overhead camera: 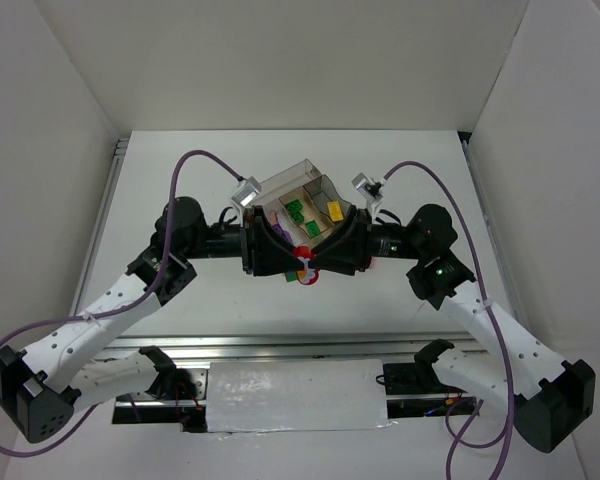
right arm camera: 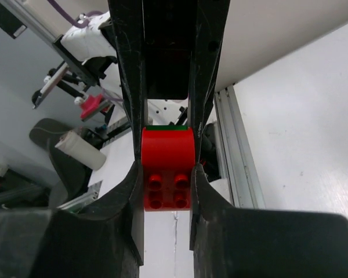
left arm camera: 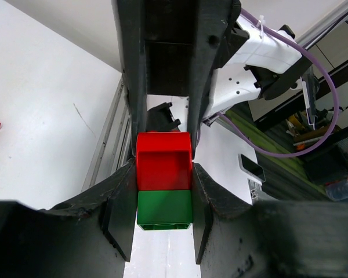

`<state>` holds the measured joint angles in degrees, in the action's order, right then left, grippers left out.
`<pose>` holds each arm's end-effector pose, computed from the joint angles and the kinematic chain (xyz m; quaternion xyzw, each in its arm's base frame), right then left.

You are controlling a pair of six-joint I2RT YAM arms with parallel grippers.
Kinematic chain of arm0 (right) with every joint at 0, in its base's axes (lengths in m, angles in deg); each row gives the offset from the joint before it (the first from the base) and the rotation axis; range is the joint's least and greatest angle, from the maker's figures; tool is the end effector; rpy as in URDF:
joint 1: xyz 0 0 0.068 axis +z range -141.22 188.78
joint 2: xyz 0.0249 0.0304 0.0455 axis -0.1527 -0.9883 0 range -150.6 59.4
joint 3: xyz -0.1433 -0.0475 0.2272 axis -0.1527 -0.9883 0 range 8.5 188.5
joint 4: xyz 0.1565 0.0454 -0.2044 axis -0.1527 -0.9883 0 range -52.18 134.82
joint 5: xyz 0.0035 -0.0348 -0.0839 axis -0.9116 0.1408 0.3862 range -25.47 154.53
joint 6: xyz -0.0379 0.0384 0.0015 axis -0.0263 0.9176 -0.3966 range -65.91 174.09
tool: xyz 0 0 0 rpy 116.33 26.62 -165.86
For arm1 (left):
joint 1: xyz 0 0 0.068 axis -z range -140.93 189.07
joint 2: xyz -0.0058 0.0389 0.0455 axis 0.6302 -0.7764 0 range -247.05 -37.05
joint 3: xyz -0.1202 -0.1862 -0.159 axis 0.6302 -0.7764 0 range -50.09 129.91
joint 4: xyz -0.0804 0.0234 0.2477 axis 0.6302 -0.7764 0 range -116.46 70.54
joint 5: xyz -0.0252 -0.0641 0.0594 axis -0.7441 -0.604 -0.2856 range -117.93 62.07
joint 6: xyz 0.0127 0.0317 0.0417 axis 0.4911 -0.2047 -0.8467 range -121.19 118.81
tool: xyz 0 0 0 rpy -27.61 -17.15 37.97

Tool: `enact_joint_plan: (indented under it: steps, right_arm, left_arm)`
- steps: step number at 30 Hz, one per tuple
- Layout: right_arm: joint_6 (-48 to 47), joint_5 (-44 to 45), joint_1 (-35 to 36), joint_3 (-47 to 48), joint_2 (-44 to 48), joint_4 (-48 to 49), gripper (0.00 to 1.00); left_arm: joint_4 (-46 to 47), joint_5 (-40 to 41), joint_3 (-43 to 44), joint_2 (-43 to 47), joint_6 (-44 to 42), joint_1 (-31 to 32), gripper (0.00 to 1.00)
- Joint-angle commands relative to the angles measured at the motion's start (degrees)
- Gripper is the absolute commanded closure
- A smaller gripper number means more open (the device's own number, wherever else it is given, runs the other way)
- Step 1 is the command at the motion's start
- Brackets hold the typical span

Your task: Sort the legos into containers by color

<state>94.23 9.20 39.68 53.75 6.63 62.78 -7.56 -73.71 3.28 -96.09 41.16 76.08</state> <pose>0.1598 0.1297 0.3681 -0.3100 0.5936 0.6372 0.3814 0.1701 -0.1602 0.3860 0.2606 0.6279 -0.6378 0.3620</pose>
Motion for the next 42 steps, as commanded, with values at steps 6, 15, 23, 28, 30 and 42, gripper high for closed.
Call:
enact_joint_plan:
  steps: [6,15,23,28,30,42]
  right_arm:
    - [1.9,-1.0,0.7,-1.7,1.1,6.5,1.0]
    - [0.4,1.6,-0.6,-3.4,4.2,5.3,1.0]
    - [-0.9,2.0,-2.3,-2.8,6.5,3.9,1.0]
    - [-1.2,3.7,-2.4,-1.6,5.8,2.6,1.0]
    - [-0.8,4.3,-2.4,-1.3,5.5,2.9,1.0]
    - [-3.7,7.4,-5.0,-0.1,6.0,-2.0,1.0]
  left_arm:
    - [4.4,2.3,2.9,-0.8,0.2,0.2,0.86]
    - [0.3,5.3,3.2,0.7,-2.5,0.3,0.0]
    - [2.3,3.3,-1.2,3.3,-3.9,0.2,0.02]
    - [6.7,-1.1,-2.3,2.1,-2.0,0.3,0.12]
    - [8.0,-1.7,-2.4,1.6,-1.6,0.2,0.16]
    - [1.6,1.2,0.0,-0.3,-5.7,0.2,1.0]
